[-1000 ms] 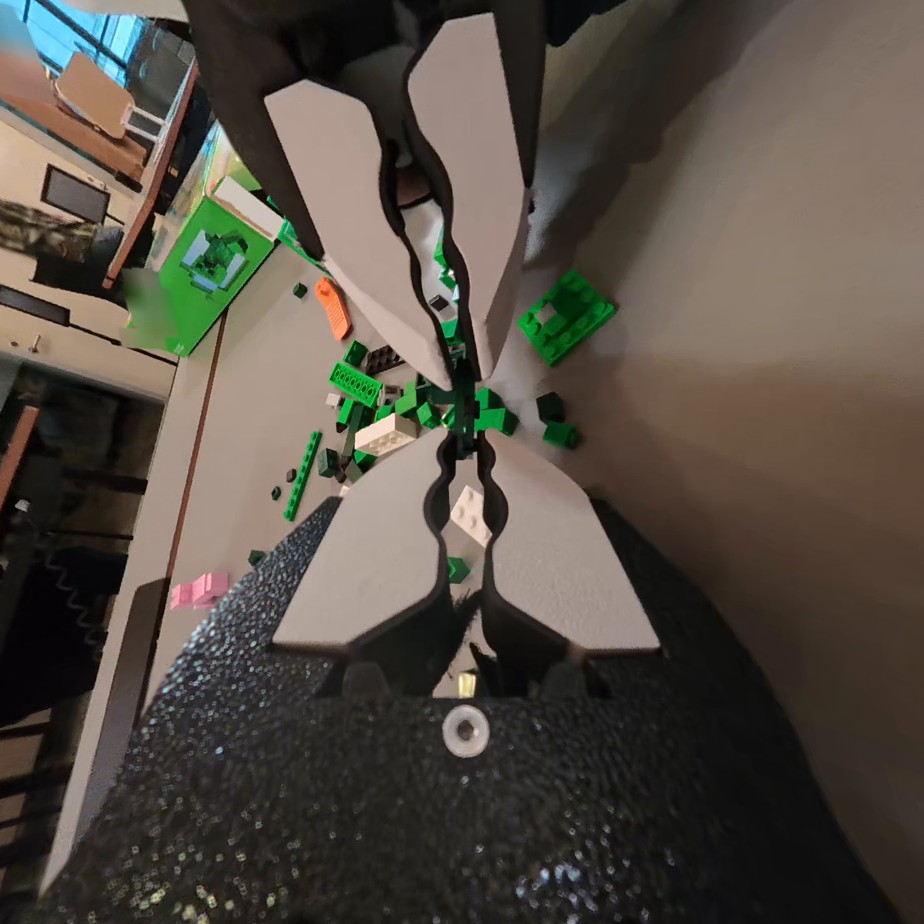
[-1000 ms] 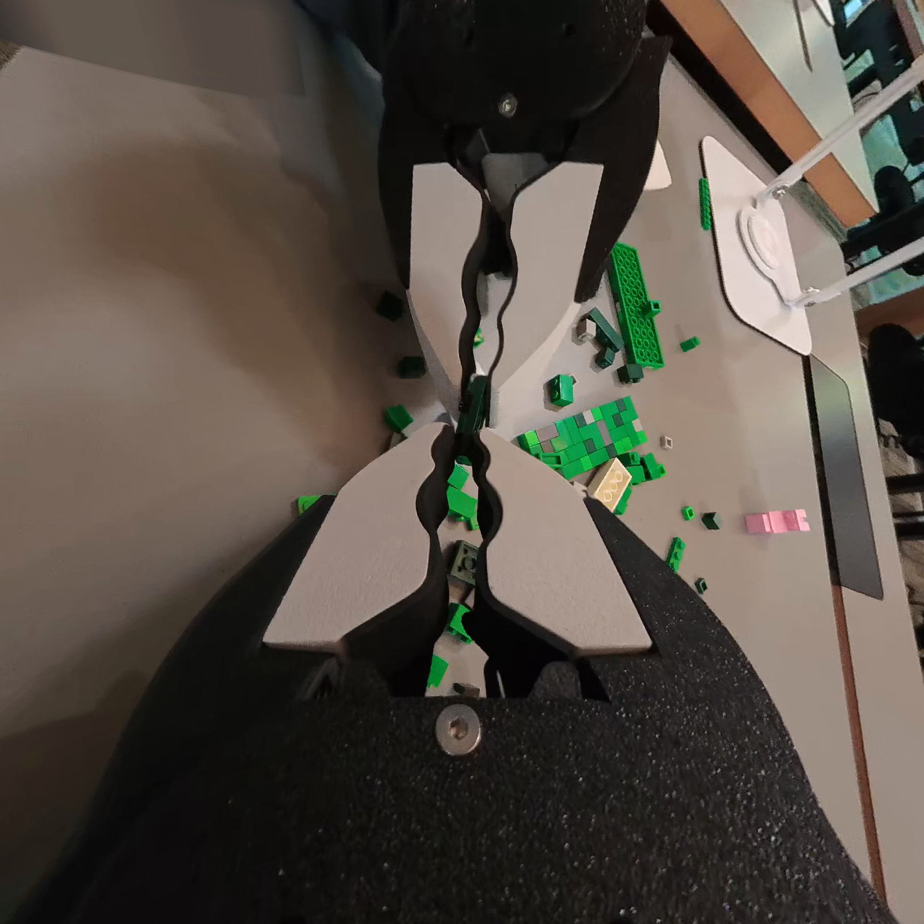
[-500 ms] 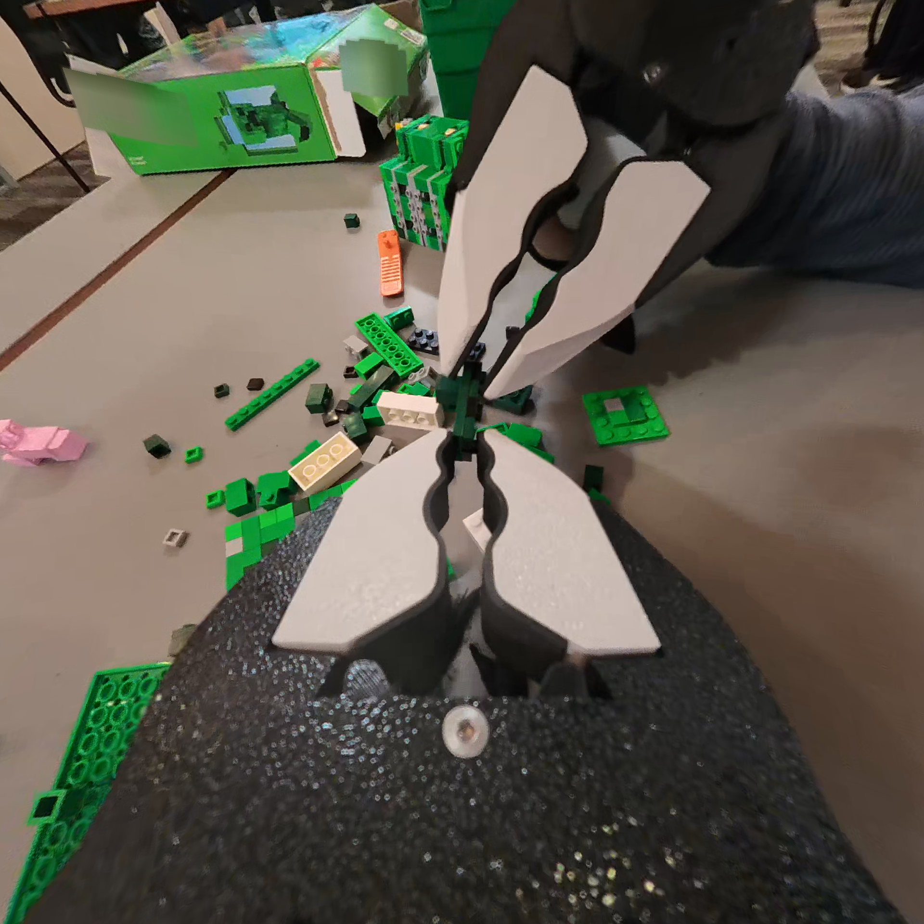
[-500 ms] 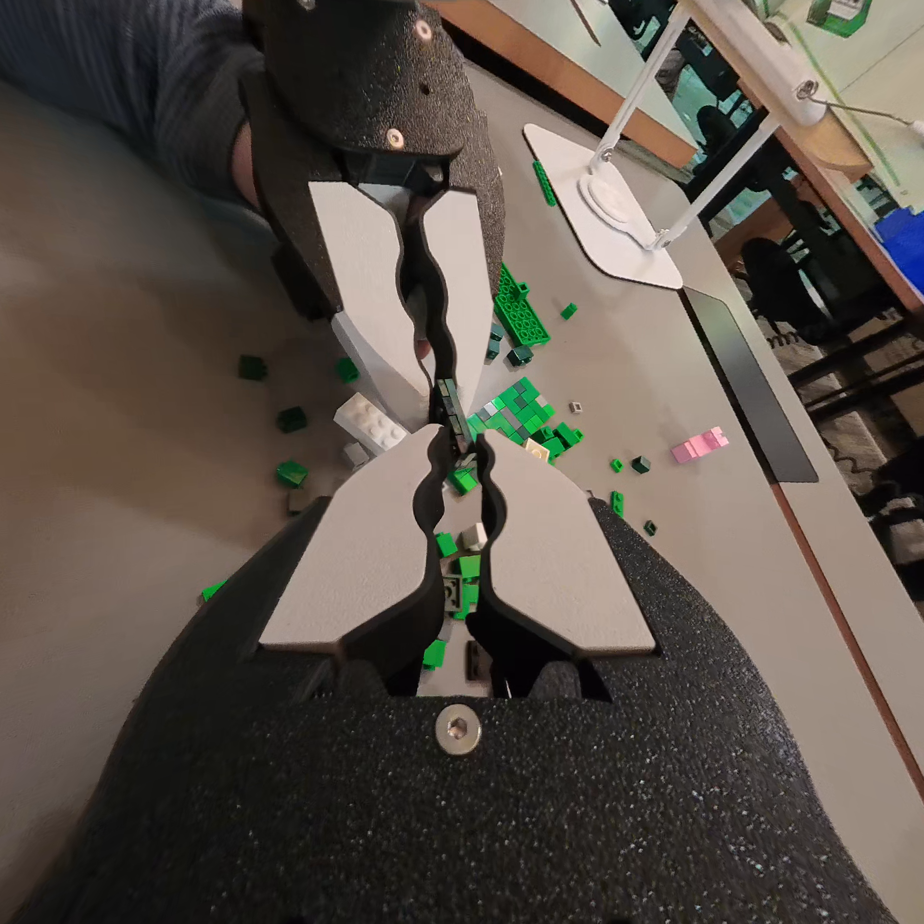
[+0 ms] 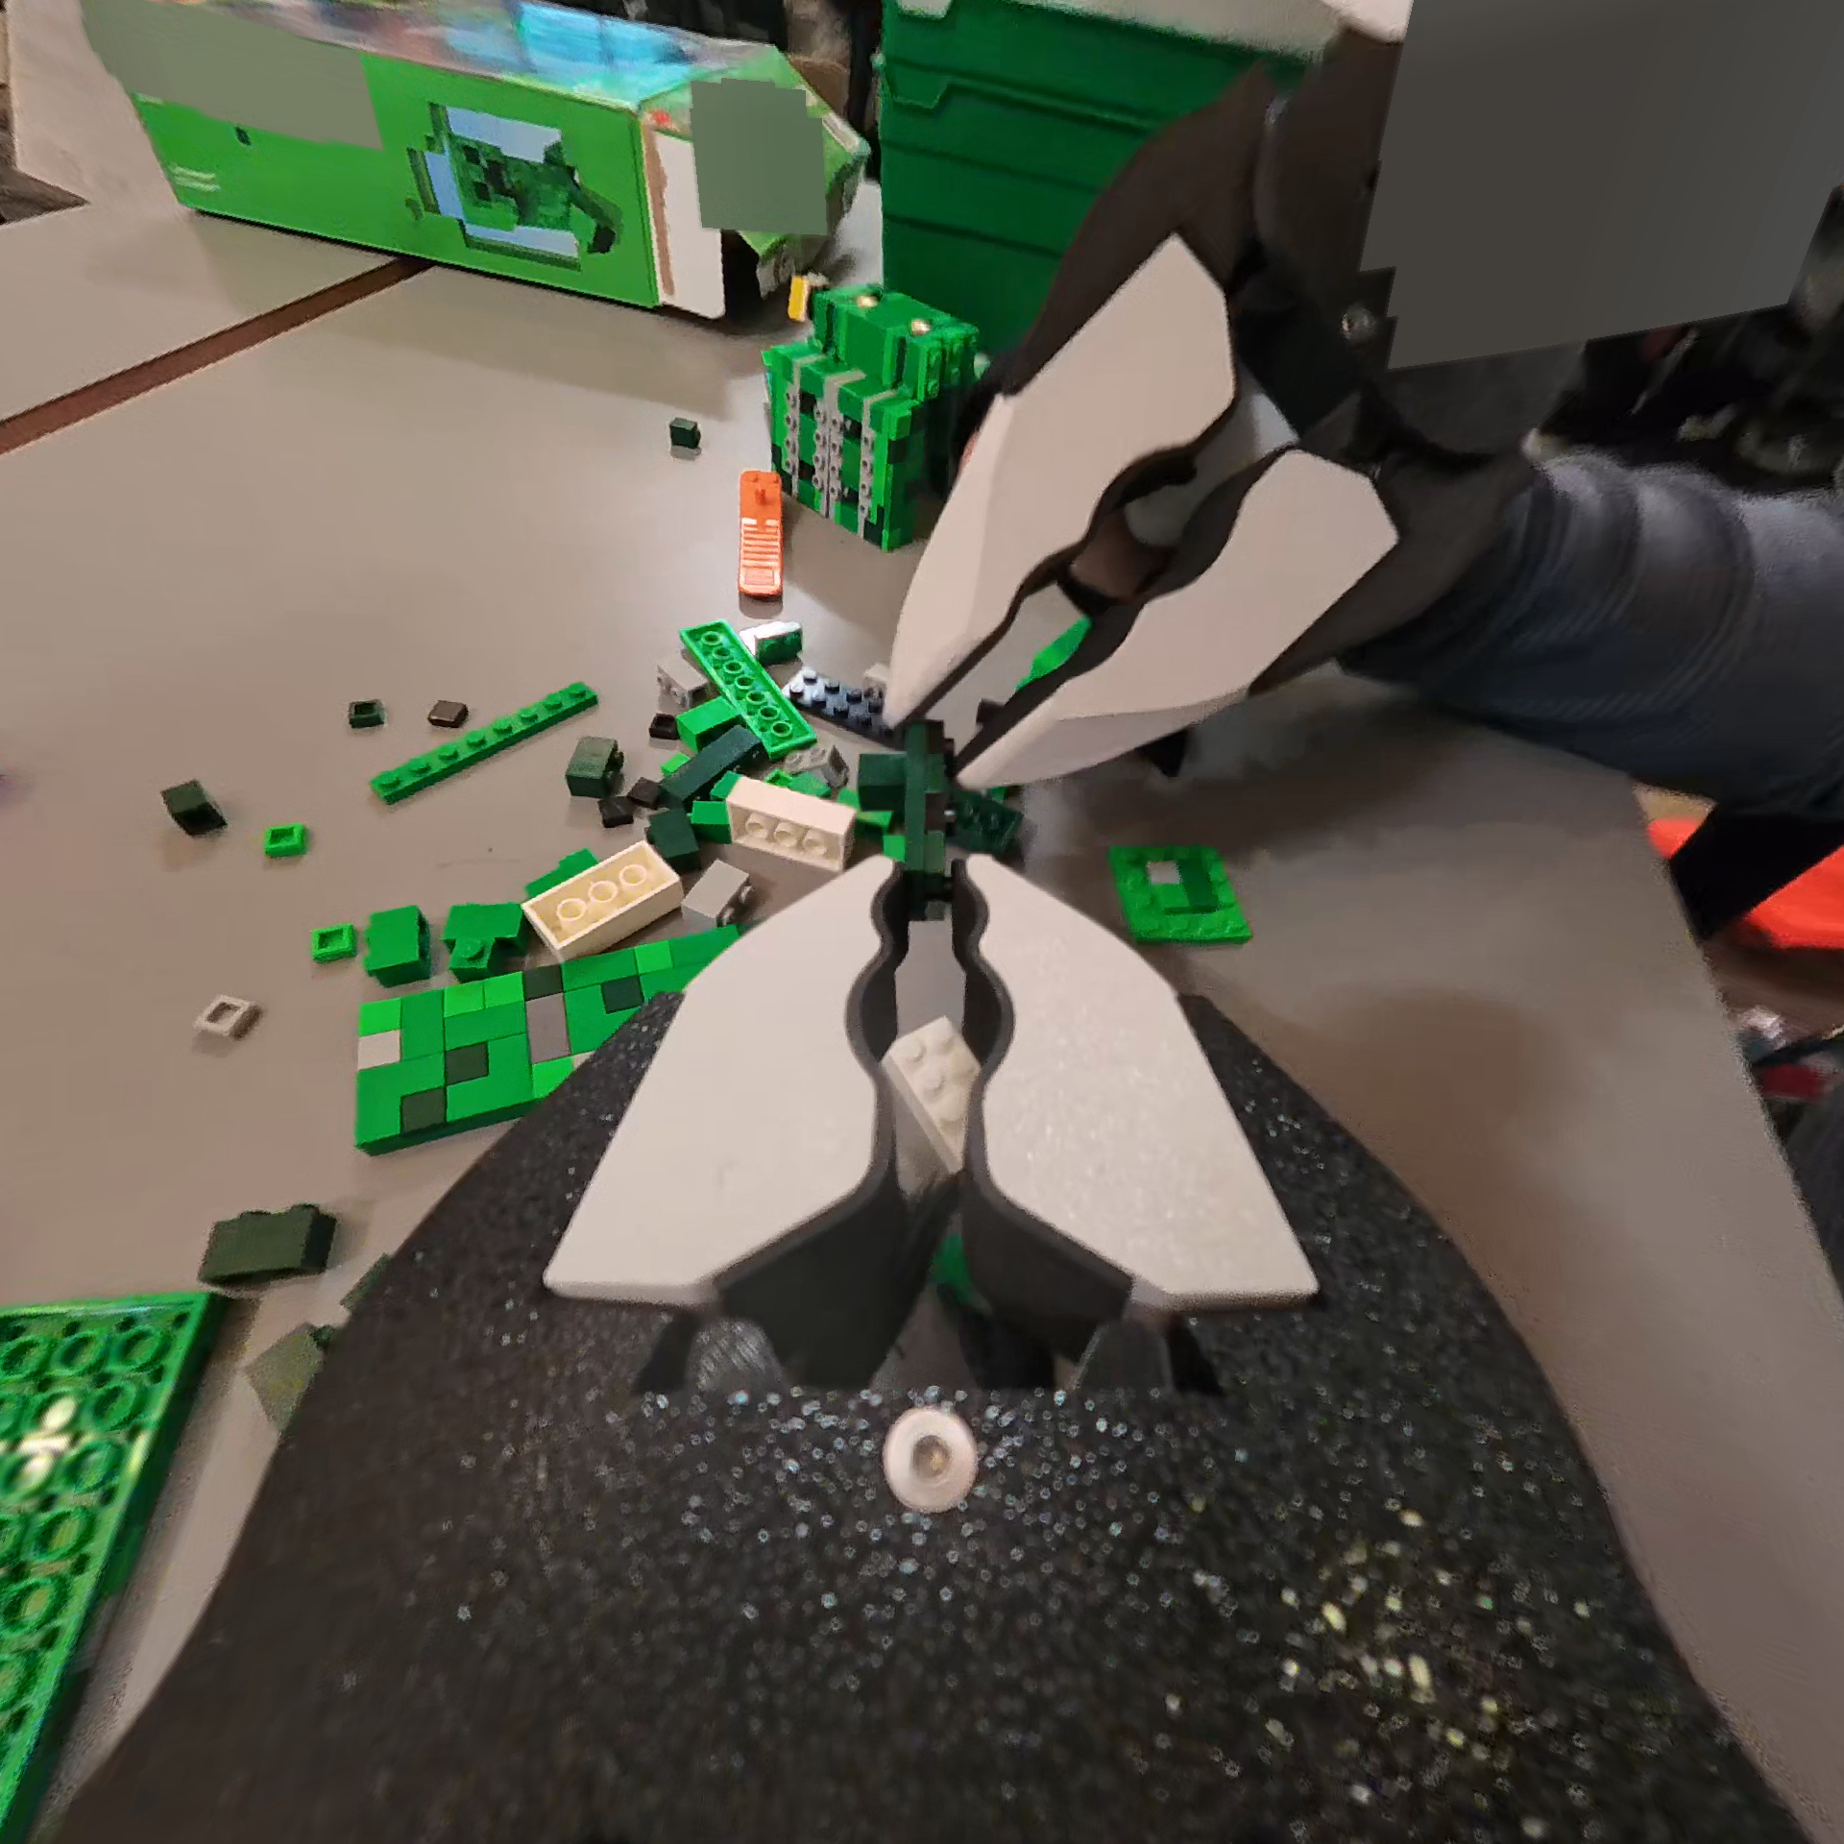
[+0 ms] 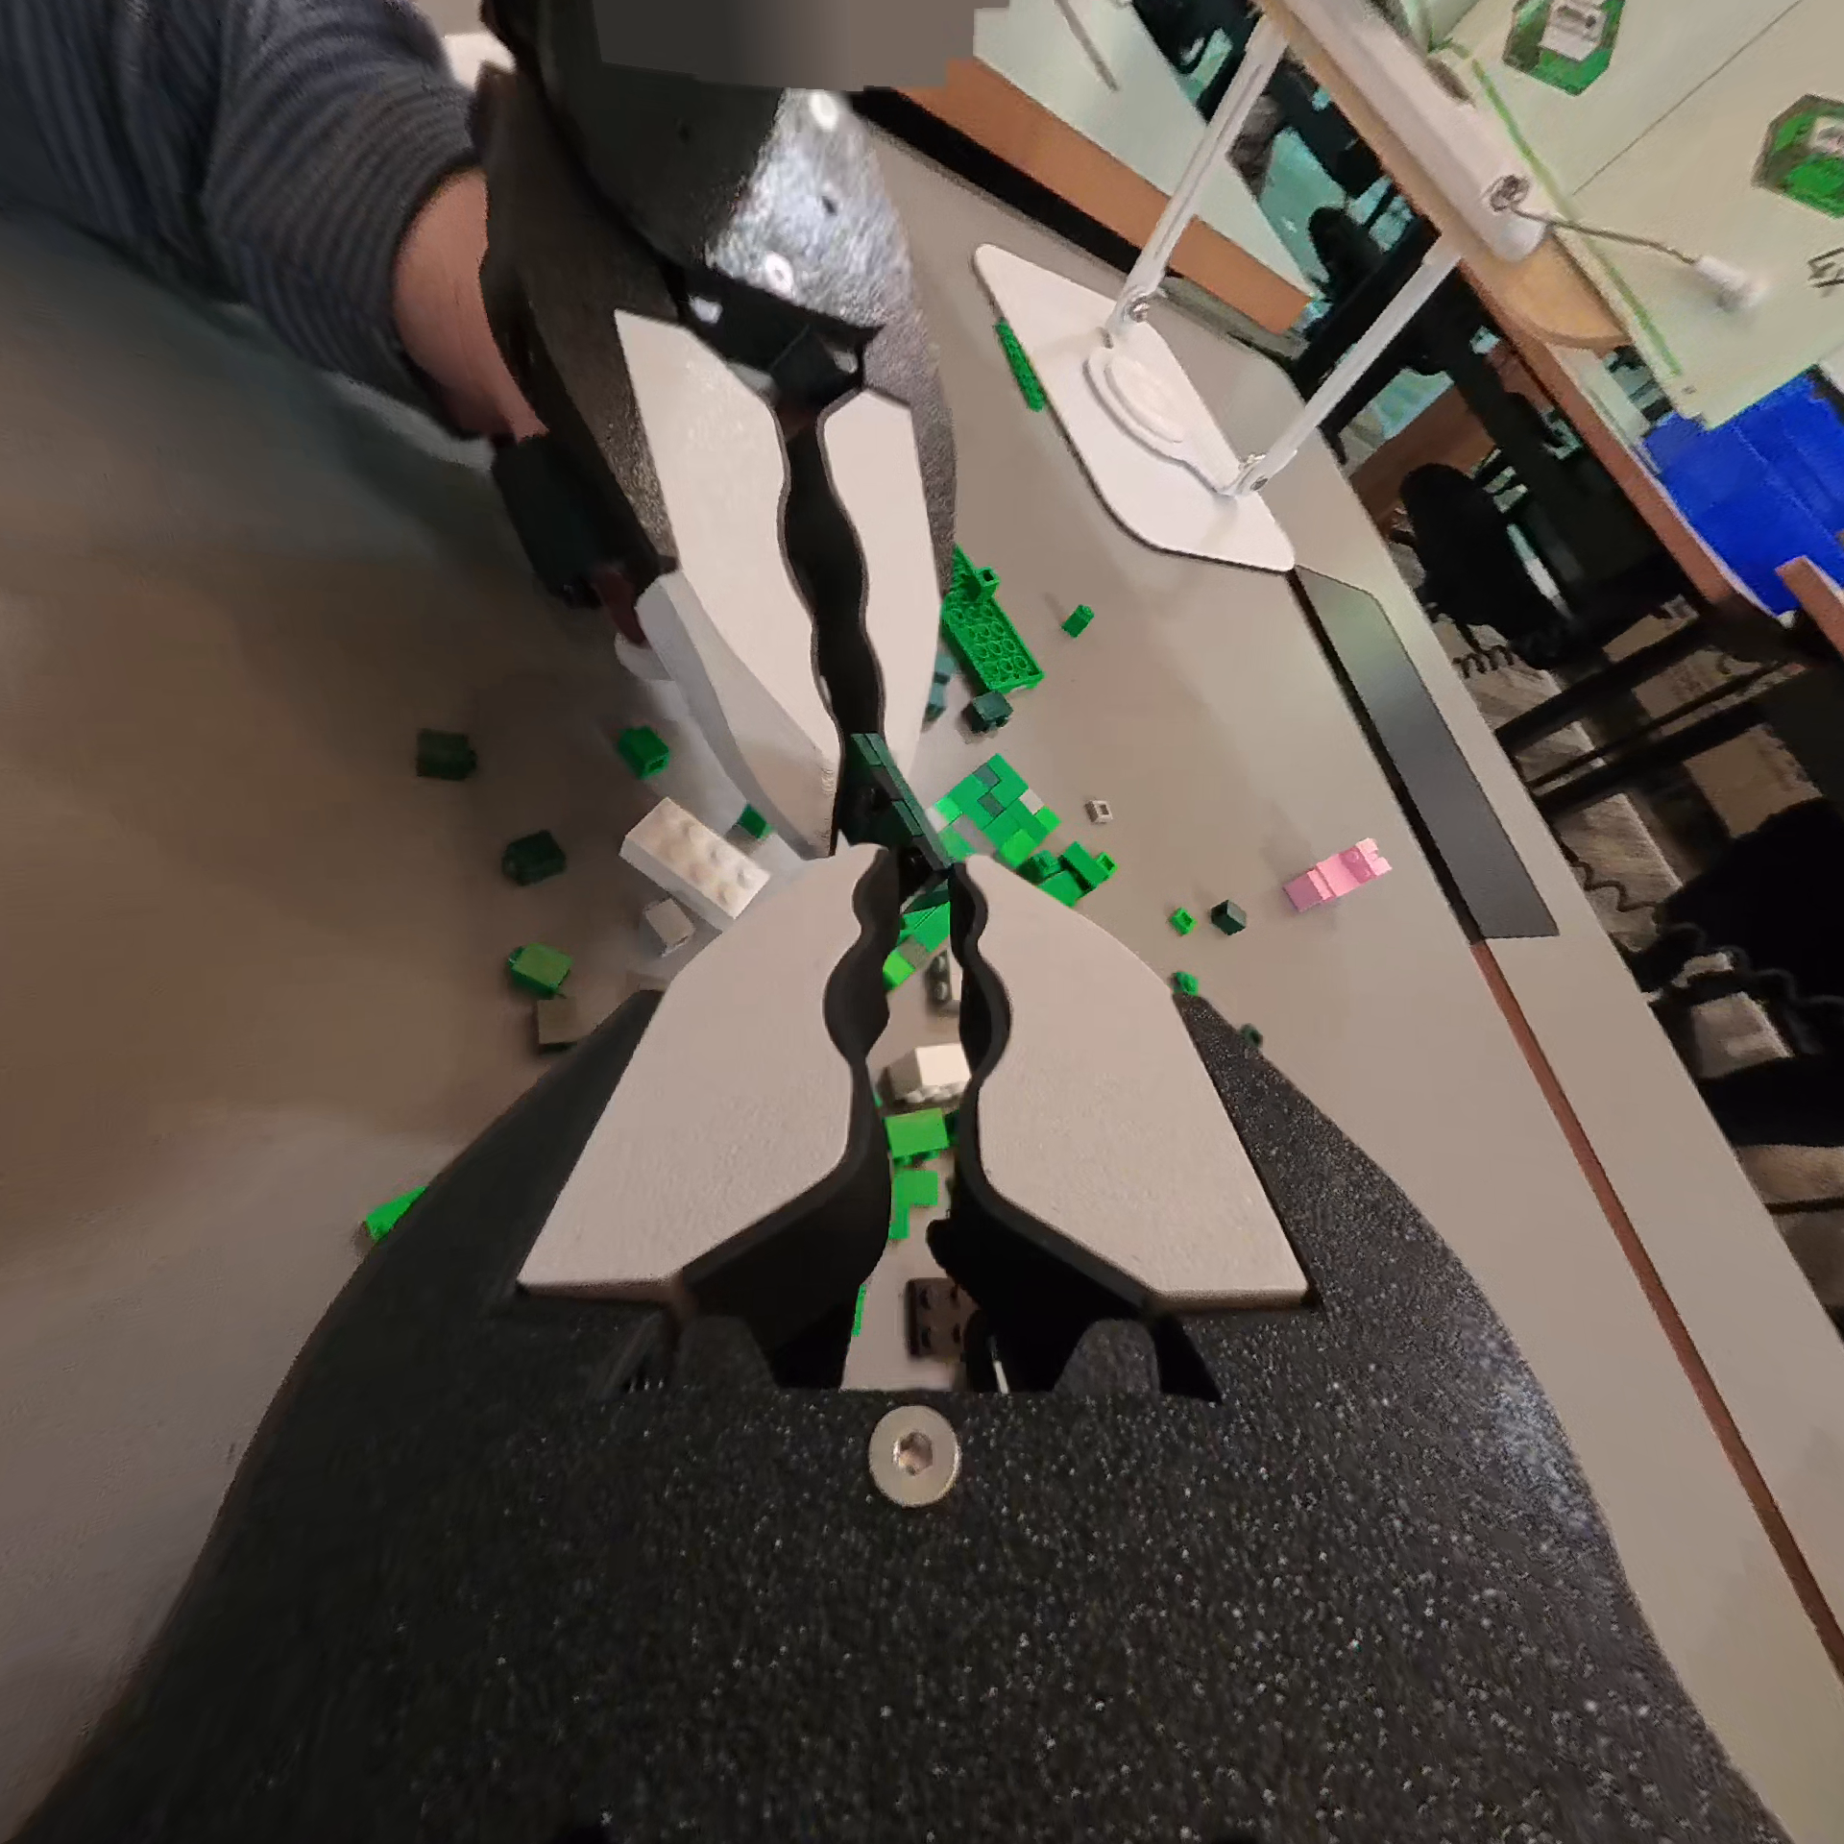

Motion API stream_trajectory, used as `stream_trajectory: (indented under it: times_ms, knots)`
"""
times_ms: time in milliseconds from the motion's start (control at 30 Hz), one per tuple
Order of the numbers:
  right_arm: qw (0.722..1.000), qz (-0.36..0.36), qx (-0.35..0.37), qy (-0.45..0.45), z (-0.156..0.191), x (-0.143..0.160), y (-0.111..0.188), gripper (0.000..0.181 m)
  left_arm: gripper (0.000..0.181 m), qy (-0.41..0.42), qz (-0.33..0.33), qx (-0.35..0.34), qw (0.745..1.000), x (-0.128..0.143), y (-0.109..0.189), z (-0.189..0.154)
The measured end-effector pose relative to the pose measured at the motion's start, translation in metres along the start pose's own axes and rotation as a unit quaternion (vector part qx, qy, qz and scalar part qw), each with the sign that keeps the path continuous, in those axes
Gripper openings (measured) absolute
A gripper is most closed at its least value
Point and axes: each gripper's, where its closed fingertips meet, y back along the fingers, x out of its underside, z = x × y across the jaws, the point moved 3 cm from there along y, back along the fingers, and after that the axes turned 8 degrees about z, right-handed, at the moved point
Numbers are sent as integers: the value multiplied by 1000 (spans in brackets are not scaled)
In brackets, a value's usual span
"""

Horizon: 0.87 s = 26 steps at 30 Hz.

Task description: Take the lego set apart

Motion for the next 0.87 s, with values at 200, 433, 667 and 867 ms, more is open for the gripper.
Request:
stream_trajectory:
  times_ms: [200, 433, 667, 867]
  knots:
    - [996, 29, -61, 52, 15, 12, -1, 9, 8, -131, 75, -41, 988, 13, -6, -8]
    - [989, 43, -113, 89, 29, 20, -1, 6, 8, -217, 112, -48, 969, 23, -9, -13]
    - [997, 17, -37, 70, 11, 11, 2, 15, 8, -81, 65, -34, 994, 11, -5, -4]
    - [988, 33, 61, 139, 6, 2, 0, 25, 8, 63, 14, 17, 998, 2, 1, 0]
